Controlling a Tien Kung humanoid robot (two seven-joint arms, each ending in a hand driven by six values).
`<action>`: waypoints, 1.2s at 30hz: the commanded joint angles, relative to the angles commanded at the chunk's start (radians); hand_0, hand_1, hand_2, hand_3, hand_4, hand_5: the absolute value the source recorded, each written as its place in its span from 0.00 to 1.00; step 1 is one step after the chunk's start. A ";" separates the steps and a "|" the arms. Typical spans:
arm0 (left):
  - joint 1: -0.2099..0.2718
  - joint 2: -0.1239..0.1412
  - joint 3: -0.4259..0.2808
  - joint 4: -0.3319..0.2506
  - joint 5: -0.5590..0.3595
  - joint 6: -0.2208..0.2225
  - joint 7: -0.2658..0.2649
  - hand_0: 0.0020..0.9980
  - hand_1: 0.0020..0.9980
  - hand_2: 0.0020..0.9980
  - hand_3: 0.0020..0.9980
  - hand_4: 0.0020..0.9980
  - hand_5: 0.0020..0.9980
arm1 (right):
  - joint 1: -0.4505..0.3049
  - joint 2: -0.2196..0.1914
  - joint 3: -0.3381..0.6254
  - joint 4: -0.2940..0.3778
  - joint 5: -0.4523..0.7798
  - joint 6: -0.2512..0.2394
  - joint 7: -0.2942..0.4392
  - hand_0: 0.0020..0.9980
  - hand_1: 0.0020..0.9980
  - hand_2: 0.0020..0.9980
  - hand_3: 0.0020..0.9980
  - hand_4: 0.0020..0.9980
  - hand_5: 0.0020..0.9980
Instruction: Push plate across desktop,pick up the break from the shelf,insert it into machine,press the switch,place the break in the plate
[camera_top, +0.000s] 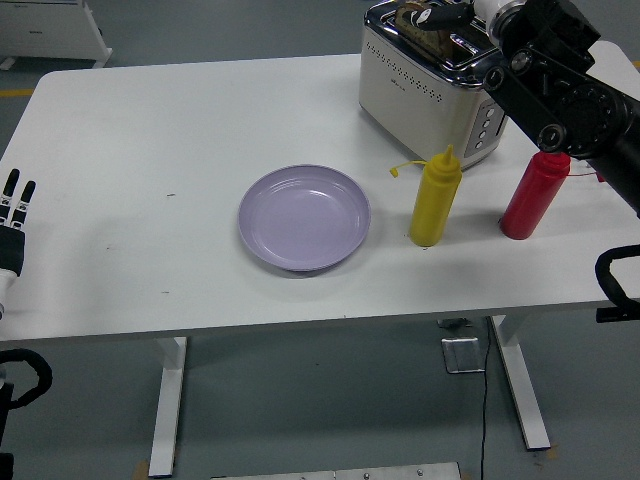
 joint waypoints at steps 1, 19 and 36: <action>0.000 0.000 0.000 0.000 0.000 0.000 0.000 0.86 0.86 0.93 0.84 0.59 1.00 | 0.003 0.005 -0.005 -0.010 -0.005 -0.001 0.000 0.69 0.69 0.69 0.78 0.86 0.49; -0.006 -0.002 -0.009 0.001 0.000 0.000 -0.001 0.86 0.86 0.92 0.84 0.59 1.00 | 0.034 0.062 -0.056 -0.111 -0.109 -0.028 0.001 0.50 0.54 0.57 0.70 0.74 0.31; -0.009 -0.003 -0.012 0.002 0.000 0.001 -0.001 0.85 0.85 0.91 0.83 0.59 1.00 | 0.035 0.093 -0.088 -0.166 -0.089 -0.081 0.048 0.36 0.41 0.47 0.57 0.62 0.16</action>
